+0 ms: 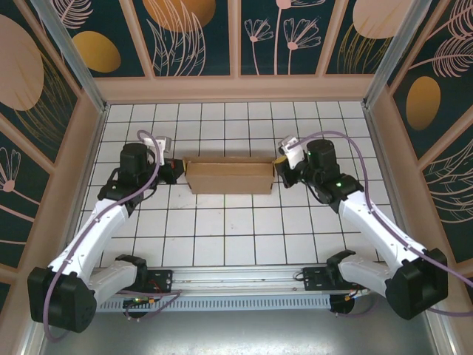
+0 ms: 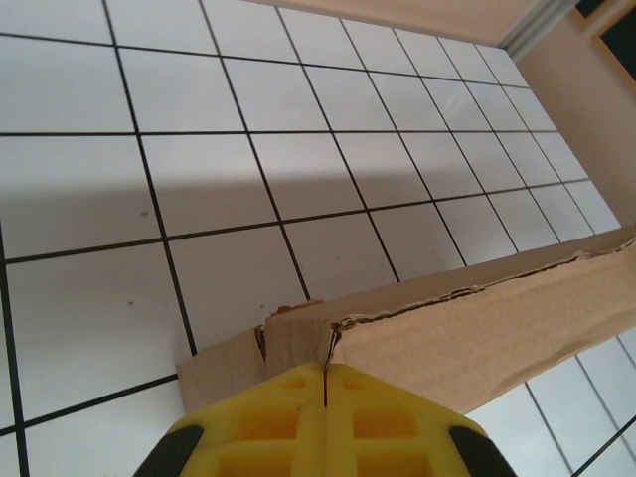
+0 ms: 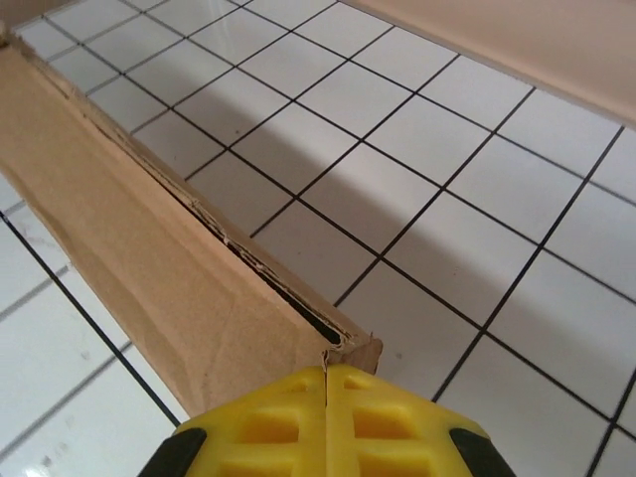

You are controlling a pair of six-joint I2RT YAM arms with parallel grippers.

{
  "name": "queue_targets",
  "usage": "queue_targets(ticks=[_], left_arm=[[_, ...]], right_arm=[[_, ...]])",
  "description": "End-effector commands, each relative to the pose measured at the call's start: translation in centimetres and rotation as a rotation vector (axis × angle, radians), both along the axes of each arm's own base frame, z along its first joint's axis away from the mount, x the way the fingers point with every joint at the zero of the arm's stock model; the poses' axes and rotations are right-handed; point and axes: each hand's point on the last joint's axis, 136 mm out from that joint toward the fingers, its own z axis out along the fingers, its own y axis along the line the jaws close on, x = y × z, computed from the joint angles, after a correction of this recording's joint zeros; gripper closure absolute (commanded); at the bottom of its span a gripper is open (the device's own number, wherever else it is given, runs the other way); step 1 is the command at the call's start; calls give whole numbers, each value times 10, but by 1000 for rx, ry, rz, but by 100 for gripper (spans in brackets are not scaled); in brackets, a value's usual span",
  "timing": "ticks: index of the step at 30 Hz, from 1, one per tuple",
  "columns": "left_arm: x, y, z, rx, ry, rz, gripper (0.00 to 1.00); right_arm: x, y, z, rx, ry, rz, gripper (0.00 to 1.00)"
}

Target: Fold the paper box

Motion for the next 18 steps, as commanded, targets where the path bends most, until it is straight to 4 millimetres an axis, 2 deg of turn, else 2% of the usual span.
queue_targets(ticks=[1, 4, 12, 18], left_arm=[[-2, 1, 2, -48, 111, 62, 100], [-3, 3, -2, -60, 149, 90, 100], [-1, -1, 11, -116, 167, 107, 100], [-1, -2, 5, -110, 191, 105, 100]], right_arm=[[8, 4, 6, 59, 120, -83, 100], [11, 8, -2, 70, 201, -103, 100], [30, -4, -10, 178, 381, -328, 100], [38, -8, -14, 229, 485, -434, 100]])
